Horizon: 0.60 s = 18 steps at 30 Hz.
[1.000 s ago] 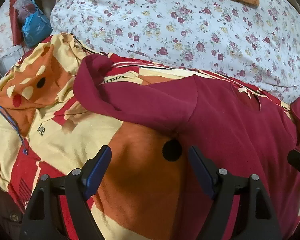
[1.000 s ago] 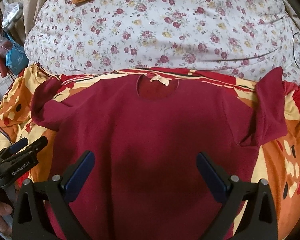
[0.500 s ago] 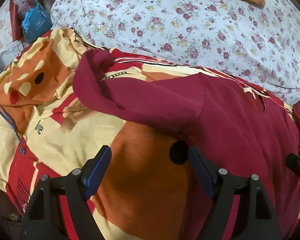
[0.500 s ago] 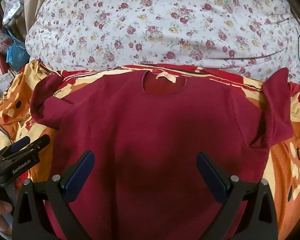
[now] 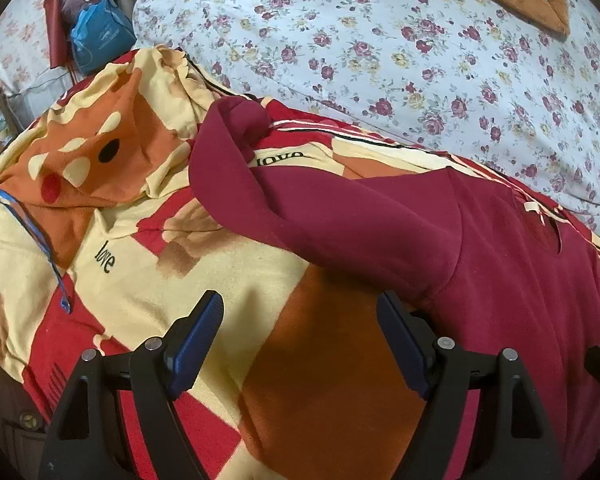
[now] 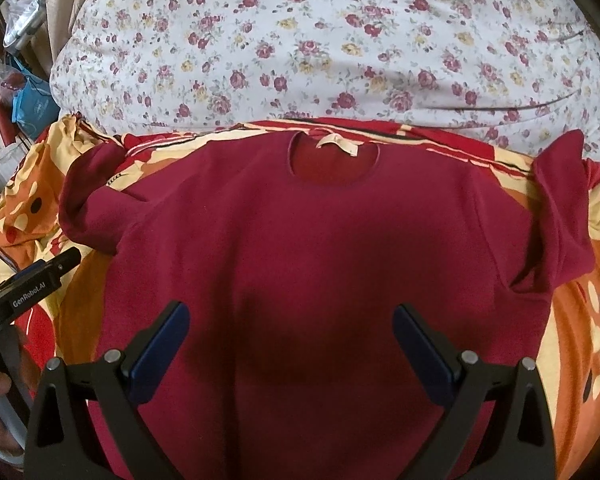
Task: Fold small clothes
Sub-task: 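Grasp the cuff of one shirt sleeve with the left tool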
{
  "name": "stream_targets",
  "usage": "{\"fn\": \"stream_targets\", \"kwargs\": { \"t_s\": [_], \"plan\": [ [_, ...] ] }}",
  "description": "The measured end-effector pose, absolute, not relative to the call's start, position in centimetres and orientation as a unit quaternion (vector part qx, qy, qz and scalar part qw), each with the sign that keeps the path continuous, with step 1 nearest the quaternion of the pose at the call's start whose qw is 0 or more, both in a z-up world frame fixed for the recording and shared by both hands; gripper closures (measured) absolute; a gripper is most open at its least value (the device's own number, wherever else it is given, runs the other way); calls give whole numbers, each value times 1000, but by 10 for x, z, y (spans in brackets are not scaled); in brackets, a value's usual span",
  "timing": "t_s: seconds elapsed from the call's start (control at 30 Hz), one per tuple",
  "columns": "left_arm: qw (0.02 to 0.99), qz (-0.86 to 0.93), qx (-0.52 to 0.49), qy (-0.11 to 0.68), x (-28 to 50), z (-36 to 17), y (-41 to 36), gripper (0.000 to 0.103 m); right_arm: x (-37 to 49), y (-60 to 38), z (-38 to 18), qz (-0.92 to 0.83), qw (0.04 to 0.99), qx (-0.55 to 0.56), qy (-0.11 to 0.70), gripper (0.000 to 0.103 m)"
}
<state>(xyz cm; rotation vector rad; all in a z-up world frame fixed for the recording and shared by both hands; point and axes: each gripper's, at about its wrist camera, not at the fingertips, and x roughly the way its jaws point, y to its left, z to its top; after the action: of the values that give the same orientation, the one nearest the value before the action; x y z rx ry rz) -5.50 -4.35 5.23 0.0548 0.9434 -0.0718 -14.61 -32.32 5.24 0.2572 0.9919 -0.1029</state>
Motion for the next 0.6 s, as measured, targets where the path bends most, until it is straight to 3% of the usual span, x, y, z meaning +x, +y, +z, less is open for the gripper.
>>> {"fn": "stream_targets", "kwargs": {
  "t_s": [0.6],
  "plan": [
    [889, -25, 32, 457, -45, 51, -39, 31, -141, -324, 45, -48, 866, 122, 483, 0]
  ]
}}
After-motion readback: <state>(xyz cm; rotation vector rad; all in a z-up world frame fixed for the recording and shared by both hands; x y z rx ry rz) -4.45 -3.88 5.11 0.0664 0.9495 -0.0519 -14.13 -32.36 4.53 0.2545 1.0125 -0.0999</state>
